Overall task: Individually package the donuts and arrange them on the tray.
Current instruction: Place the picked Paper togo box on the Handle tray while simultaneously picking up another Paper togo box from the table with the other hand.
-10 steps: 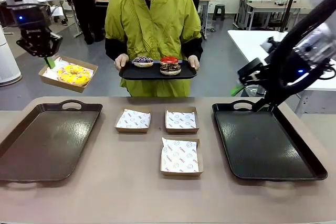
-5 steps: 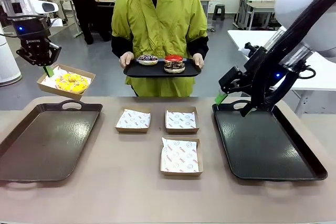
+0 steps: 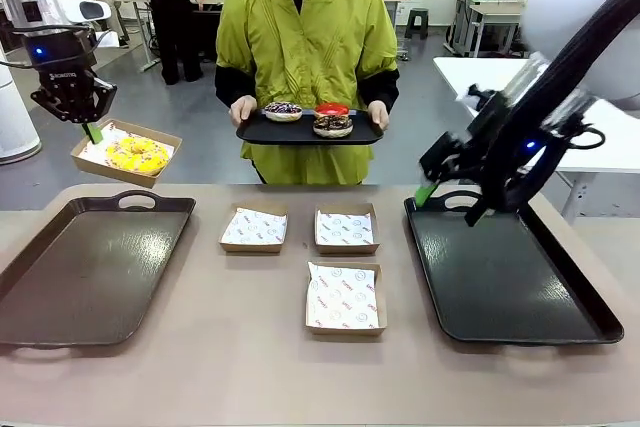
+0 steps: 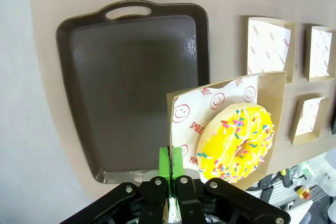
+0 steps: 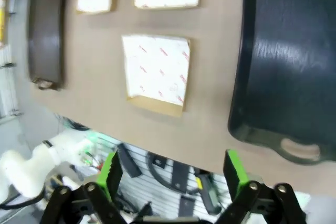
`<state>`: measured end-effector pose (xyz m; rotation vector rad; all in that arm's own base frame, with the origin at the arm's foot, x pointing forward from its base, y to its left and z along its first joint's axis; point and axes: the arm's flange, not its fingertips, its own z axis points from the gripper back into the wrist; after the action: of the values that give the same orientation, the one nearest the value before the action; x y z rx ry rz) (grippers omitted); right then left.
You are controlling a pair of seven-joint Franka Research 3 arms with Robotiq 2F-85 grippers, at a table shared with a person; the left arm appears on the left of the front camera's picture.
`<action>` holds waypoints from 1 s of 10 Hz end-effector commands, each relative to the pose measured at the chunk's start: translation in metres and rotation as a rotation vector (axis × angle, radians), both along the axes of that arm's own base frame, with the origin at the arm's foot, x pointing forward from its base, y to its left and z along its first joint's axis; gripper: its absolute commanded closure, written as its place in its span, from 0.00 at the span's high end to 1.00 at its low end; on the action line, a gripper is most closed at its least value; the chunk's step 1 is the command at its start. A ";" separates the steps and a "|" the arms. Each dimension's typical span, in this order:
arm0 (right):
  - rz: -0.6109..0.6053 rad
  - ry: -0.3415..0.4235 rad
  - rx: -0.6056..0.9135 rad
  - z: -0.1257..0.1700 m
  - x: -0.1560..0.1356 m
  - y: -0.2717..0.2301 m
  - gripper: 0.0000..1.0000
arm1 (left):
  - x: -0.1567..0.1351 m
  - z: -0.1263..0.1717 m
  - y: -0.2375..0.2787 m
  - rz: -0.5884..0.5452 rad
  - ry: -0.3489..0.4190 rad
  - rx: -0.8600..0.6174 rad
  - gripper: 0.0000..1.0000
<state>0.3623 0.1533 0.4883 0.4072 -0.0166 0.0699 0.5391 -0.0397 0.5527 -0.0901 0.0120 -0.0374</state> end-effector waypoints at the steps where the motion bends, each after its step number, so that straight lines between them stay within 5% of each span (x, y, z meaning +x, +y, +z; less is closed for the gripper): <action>1: 0.023 0.084 -0.280 -0.024 -0.009 0.069 1.00 | -0.012 0.002 0.012 0.001 -0.011 -0.020 0.01; 4: 0.085 0.129 -0.431 -0.081 -0.011 0.130 1.00 | -0.062 -0.020 0.043 0.009 0.013 -0.050 0.01; 8: 0.021 0.132 -0.481 -0.146 0.005 0.140 1.00 | -0.113 -0.081 0.047 -0.042 0.034 -0.104 0.01; 10: -0.019 0.095 -0.483 -0.163 0.008 0.139 1.00 | -0.128 -0.093 0.045 -0.051 -0.017 -0.110 0.01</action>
<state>0.3708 0.2838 0.3311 -0.0553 0.1398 0.0707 0.4192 0.0072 0.4586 -0.1704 0.0563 -0.0645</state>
